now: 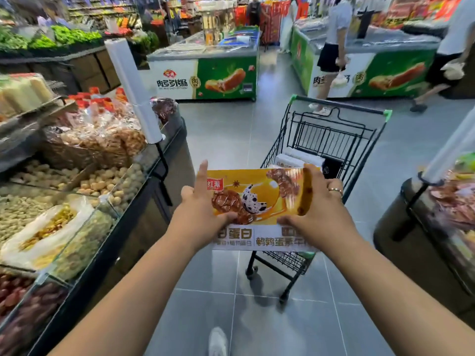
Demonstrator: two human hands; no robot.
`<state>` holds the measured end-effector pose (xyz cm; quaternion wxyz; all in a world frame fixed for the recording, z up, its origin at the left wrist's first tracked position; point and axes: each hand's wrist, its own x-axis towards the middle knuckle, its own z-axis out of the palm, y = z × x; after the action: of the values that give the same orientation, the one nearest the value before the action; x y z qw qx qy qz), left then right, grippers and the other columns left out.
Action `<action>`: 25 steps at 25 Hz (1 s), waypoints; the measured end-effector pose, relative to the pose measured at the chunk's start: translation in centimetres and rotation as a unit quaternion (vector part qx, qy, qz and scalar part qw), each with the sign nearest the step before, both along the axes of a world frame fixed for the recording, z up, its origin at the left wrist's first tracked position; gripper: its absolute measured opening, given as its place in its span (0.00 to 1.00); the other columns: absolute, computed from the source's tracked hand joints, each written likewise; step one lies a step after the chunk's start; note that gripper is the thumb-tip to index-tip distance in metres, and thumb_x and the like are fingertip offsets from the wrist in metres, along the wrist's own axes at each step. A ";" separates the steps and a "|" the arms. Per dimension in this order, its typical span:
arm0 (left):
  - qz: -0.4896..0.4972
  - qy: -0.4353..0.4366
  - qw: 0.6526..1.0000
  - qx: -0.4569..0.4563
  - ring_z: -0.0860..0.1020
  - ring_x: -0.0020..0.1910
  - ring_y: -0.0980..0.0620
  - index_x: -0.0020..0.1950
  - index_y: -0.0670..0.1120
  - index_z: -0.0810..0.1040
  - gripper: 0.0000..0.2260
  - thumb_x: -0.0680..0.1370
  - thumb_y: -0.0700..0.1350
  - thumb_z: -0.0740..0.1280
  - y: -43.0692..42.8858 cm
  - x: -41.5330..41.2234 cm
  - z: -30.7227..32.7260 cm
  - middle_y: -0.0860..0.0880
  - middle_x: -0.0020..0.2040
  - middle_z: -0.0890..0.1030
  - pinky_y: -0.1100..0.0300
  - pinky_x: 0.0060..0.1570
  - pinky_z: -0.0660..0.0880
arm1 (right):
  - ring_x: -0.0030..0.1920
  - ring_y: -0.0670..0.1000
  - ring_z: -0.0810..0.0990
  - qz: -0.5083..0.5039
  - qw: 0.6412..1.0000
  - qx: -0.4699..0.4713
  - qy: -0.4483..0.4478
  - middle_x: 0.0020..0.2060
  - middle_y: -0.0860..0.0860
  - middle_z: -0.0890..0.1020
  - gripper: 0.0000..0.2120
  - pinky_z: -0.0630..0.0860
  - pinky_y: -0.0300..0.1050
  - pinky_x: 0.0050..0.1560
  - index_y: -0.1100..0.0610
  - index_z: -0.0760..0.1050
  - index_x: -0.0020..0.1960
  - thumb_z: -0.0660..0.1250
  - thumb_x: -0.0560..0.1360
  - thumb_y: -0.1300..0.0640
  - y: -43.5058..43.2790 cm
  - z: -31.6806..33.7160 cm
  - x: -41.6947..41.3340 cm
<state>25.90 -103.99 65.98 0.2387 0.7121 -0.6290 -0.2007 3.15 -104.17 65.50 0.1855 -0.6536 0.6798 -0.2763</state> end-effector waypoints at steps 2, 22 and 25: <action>-0.022 0.007 1.000 0.008 0.78 0.52 0.43 0.76 0.63 0.36 0.51 0.70 0.55 0.75 -4.2 0.1 -1.0 0.45 0.61 0.67 0.49 0.58 0.72 | 0.55 0.59 0.76 -0.023 1.000 0.015 0.012 0.66 0.55 0.59 0.53 0.74 0.54 0.59 0.36 0.46 0.72 0.80 0.61 0.47 -2.7 -0.6 -0.3; -0.170 -0.027 0.978 0.116 0.78 0.53 0.46 0.64 0.56 0.61 0.34 0.66 0.54 0.78 -32.8 -2.6 -12.5 0.48 0.61 0.71 0.47 0.53 0.78 | 0.56 0.60 0.76 -0.190 0.962 0.194 0.010 0.64 0.57 0.64 0.46 0.74 0.52 0.58 0.41 0.54 0.75 0.77 0.65 0.45 -23.8 -12.4 -1.8; -0.181 -0.093 0.970 0.131 0.77 0.57 0.42 0.73 0.56 0.57 0.40 0.68 0.54 0.76 -35.1 -3.6 -14.1 0.47 0.63 0.70 0.48 0.56 0.77 | 0.52 0.59 0.76 -0.152 0.965 0.215 0.018 0.62 0.57 0.64 0.41 0.74 0.48 0.52 0.41 0.54 0.75 0.73 0.69 0.48 -26.1 -14.2 -3.0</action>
<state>22.31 -139.04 51.89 0.0434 0.6271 -0.7349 -0.2545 0.14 -130.24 51.33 0.2653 -0.4921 0.8177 -0.1371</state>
